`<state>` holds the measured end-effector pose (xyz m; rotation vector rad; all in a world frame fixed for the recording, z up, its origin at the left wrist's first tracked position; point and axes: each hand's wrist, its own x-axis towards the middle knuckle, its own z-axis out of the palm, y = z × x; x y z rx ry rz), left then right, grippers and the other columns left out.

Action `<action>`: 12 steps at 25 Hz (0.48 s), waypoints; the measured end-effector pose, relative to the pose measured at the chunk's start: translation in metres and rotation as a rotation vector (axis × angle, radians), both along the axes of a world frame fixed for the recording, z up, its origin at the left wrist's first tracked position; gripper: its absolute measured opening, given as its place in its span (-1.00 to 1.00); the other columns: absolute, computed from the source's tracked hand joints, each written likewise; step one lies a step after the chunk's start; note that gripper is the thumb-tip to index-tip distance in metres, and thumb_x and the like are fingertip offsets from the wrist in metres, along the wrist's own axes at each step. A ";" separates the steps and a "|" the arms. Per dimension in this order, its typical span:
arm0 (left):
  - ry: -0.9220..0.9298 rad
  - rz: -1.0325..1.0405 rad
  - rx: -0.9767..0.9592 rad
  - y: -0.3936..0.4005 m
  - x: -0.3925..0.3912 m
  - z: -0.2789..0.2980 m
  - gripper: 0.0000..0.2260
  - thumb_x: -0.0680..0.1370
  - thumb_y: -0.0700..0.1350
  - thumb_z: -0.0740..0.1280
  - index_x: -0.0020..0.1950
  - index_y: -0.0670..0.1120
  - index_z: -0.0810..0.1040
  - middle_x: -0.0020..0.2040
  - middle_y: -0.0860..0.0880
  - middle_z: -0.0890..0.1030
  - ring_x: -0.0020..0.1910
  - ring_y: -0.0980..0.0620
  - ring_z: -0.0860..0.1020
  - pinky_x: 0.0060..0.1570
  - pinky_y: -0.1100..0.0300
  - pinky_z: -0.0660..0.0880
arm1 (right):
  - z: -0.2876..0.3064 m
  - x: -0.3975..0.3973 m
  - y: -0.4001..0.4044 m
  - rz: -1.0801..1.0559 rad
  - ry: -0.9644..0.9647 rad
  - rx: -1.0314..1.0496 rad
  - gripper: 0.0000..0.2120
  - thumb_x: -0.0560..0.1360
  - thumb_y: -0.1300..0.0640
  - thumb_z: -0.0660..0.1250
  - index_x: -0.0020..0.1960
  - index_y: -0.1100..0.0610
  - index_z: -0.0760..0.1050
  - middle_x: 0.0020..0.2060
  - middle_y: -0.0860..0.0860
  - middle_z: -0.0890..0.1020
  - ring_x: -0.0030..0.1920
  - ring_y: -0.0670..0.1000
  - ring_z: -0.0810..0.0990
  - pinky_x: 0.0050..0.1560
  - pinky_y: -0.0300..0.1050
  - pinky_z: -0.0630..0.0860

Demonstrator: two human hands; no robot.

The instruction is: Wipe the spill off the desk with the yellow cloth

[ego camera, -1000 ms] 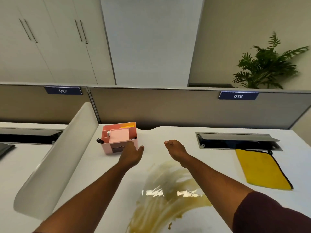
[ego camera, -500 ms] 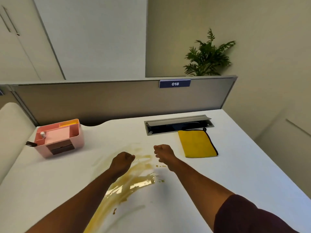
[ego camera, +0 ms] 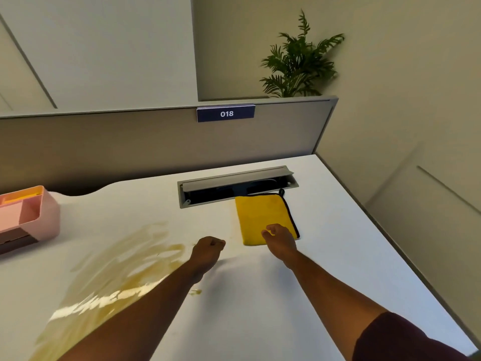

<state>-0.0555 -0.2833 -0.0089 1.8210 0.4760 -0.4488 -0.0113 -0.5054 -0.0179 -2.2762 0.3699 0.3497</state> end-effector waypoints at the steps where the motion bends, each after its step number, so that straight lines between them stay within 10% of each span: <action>1: 0.011 -0.001 -0.009 -0.012 0.008 -0.005 -0.77 0.63 -0.08 0.31 0.18 -0.18 0.61 0.27 -0.16 0.62 0.30 -0.18 0.55 0.36 -0.10 0.47 | -0.006 0.008 -0.013 0.002 -0.015 -0.044 -0.59 0.69 0.00 0.34 0.47 0.15 0.54 0.43 0.17 0.57 0.42 0.21 0.55 0.43 0.06 0.49; 12: 0.157 0.247 -0.142 -0.083 0.092 -0.039 -0.46 0.62 -0.03 0.31 0.57 -0.05 0.24 0.48 -0.19 0.42 0.36 -0.25 0.49 0.36 -0.19 0.48 | -0.063 0.078 -0.050 -0.157 -0.011 -0.332 -0.19 0.55 -0.32 0.38 0.63 0.07 0.24 0.50 0.18 0.41 0.48 0.27 0.43 0.41 0.25 0.41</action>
